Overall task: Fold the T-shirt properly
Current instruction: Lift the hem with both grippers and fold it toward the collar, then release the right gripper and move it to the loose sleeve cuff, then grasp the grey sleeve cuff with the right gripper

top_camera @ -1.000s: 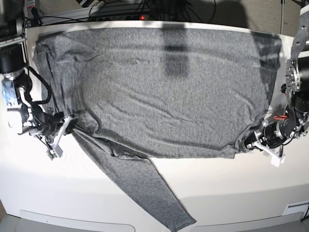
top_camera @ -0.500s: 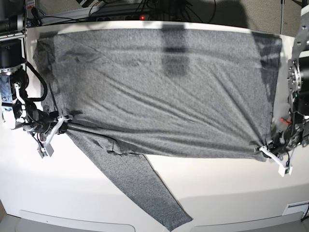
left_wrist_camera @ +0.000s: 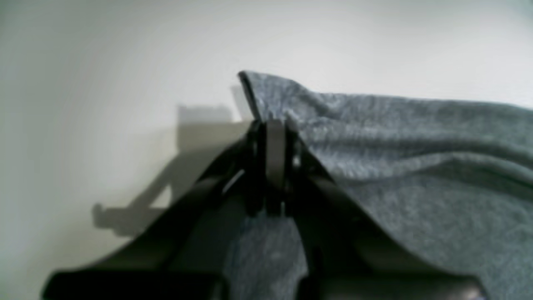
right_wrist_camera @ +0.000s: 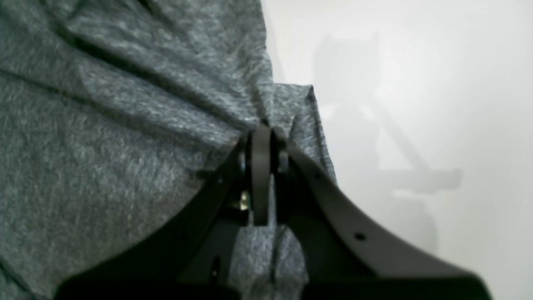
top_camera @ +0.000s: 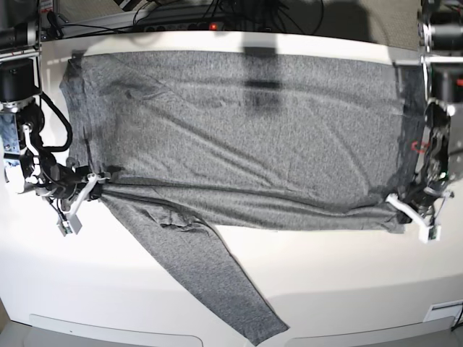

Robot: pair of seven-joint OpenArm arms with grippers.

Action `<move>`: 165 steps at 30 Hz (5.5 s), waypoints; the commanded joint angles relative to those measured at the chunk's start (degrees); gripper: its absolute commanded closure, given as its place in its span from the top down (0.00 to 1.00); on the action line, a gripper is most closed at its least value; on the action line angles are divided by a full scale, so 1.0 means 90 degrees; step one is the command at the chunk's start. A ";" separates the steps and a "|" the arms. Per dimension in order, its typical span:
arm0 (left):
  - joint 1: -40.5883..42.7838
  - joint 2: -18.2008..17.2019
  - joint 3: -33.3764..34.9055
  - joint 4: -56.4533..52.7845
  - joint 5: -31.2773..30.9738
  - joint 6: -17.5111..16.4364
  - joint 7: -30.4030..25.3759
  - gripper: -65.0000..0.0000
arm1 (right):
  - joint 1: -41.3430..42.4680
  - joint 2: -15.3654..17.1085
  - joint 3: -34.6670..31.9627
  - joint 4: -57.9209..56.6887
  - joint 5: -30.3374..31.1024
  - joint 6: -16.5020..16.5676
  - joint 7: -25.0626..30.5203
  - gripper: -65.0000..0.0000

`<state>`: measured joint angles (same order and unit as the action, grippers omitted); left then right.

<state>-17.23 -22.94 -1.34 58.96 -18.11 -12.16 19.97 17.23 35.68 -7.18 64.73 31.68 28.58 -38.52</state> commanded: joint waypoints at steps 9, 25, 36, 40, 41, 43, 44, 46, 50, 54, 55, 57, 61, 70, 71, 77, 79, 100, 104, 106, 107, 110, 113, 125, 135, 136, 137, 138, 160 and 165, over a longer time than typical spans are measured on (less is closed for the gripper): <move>0.1423 -0.0879 -0.0073 0.2565 -0.0163 0.1212 0.0056 0.00 | -0.0782 0.0194 0.0177 0.1484 -0.0296 -0.0087 -0.0080 0.00; 0.3269 -0.0930 -0.1124 0.3636 -0.0687 0.0988 0.0270 0.00 | -0.3546 0.0109 0.2878 0.3657 0.0053 -0.0199 -0.0080 0.00; 0.3971 -0.0925 -0.1134 0.3633 -0.0639 0.0988 0.0418 0.00 | -0.4680 0.0109 0.2963 0.3718 0.0053 -0.0202 0.0257 0.00; 0.4036 -0.0903 -0.1134 0.3628 -0.0350 0.0993 0.0376 0.00 | -0.4816 0.0107 0.2963 0.3694 0.0051 -0.0204 0.0243 0.00; 0.4034 -0.0889 -0.1134 0.3628 -0.0311 0.0993 0.0374 0.00 | -0.4818 0.0107 0.2963 0.3679 0.0049 -0.0204 0.0228 0.00; 0.4031 -0.0857 -0.1134 0.3626 -0.0294 0.0993 0.0369 0.00 | -0.4830 0.0107 0.2963 0.3662 0.0049 -0.0204 0.0223 0.00; 0.4031 -0.0826 -0.1134 0.3626 -0.0238 0.0993 0.0347 0.00 | -0.4830 0.0107 0.2963 0.3662 0.0051 -0.0206 0.0223 0.00; 0.4034 -0.0743 -0.1134 0.3626 -0.0044 0.0993 0.0304 0.00 | -0.4830 0.0107 0.2963 0.3662 0.0049 -0.0209 0.0221 0.00; 0.4031 -0.0663 -0.1134 0.3626 0.0352 0.0998 0.0304 0.00 | -0.4828 0.0112 0.2963 0.3662 0.0051 -0.0204 0.0053 0.04; 0.4031 -0.0663 -0.1134 0.3626 0.0369 0.1073 0.0306 0.44 | -0.4826 0.0112 0.2963 0.3662 0.0051 -0.0206 0.0063 0.42; 0.4031 -0.0663 -0.1134 0.3628 0.0369 0.1205 0.0306 0.53 | -0.4813 0.0112 0.2963 0.3662 0.0053 -0.0206 0.0085 0.47; 0.4024 -0.0668 -0.1137 0.3628 0.0374 0.1581 0.0304 0.61 | -0.4748 0.0112 0.2963 0.3665 0.0056 -0.0206 0.0109 0.50; 0.4012 -0.0665 -0.1139 0.3628 0.0391 0.1683 0.0304 0.62 | -0.4405 0.0109 0.2963 0.3662 0.0233 -0.0206 0.0131 0.50; 0.4010 -0.0663 -0.1139 0.3628 0.0391 0.1685 0.0301 0.62 | -0.2373 -0.0512 0.2953 0.3240 0.0369 -0.0185 -0.0194 0.50; 0.4012 -0.0661 -0.1139 0.3628 0.0389 0.1688 0.0301 0.62 | -0.2050 -0.0619 0.2926 0.3116 0.0367 -0.0141 -0.0333 0.50; 0.4012 -0.0661 -0.1139 0.3628 0.0287 0.1685 0.0301 0.62 | -0.0250 -0.0981 0.2171 0.1812 0.0347 0.0061 -0.1061 0.50; 0.4012 -0.0661 -0.1139 0.3628 0.0289 0.1685 0.0304 0.62 | 0.0274 -0.0988 0.1673 0.1171 0.0330 0.0058 -0.1059 0.50; 0.4000 -0.0415 -0.1139 0.3628 0.0296 0.1685 0.0257 0.62 | 0.4090 -0.2310 -0.0180 -0.5377 -0.2681 -0.0304 0.1639 0.50; 0.4000 -0.0415 -0.1139 0.3628 0.0296 0.1685 0.0257 0.62 | 0.4056 -0.2319 -0.0180 -0.5588 -0.2718 -0.0418 0.1702 0.50; 0.3997 -0.0415 -0.1139 0.3628 0.0299 0.1685 0.0257 0.62 | 0.3985 -0.2319 -0.0180 -0.5588 -0.2718 -0.0418 0.1683 0.50; 0.3997 -0.0415 -0.1139 0.3628 0.0299 0.1685 0.0257 0.62 | 0.3944 -0.2322 -0.0180 -0.5588 -0.2718 -0.0418 0.1656 0.50; 0.3997 -0.0415 -0.1139 0.3628 0.0299 0.1685 0.0257 0.62 | 0.3793 -0.2319 -0.0180 -0.5588 -0.2718 -0.0423 0.1632 0.50; 0.3997 -0.0415 -0.1139 0.3628 0.0299 0.1685 0.0253 0.62 | 0.3619 -0.2331 -0.0180 -0.5588 -0.2701 -0.0423 0.1566 0.50; 0.3997 -0.0415 -0.1139 0.3628 0.0299 0.1685 0.0163 0.62 | 0.3407 -0.2577 -0.0180 -0.5588 -0.2671 -0.0401 0.0984 0.32; 0.3997 -0.0415 -0.1139 0.3628 0.0299 0.1685 0.0160 0.62 | 0.3417 -0.2623 -0.0180 -0.5588 -0.2671 -0.0406 0.0877 0.00; 0.3997 -0.0415 -0.1139 0.3628 0.0299 0.1685 0.0160 0.62 | 0.3434 -0.2625 -0.0180 -0.5588 -0.2669 -0.0406 0.0877 0.00; 0.3997 -0.0418 -0.1139 0.3628 0.0301 0.1685 0.0160 0.62 | 0.3463 -0.2625 -0.0180 -0.5586 -0.2669 -0.0406 0.0889 0.00; 0.3997 -0.0418 -0.1139 0.3628 0.0301 0.1683 0.0158 0.62 | 0.3497 -0.2625 -0.0180 -0.5586 -0.2669 -0.0406 0.0899 0.00; 0.3997 -0.0415 -0.1139 0.3628 0.0296 0.1685 0.0107 0.62 | 0.4340 -0.2642 -0.0180 -0.5489 -0.1209 0.1269 -0.1248 0.00; 0.3997 -0.0415 -0.1139 0.3628 0.0296 0.1685 0.0109 0.62 | 0.4235 -0.2645 -0.0182 -0.5384 -0.0461 0.1269 -0.1783 0.00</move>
<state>19.03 -25.71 -11.07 90.76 -15.66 2.66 22.48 52.88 11.60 -8.84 15.09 26.79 39.48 -55.09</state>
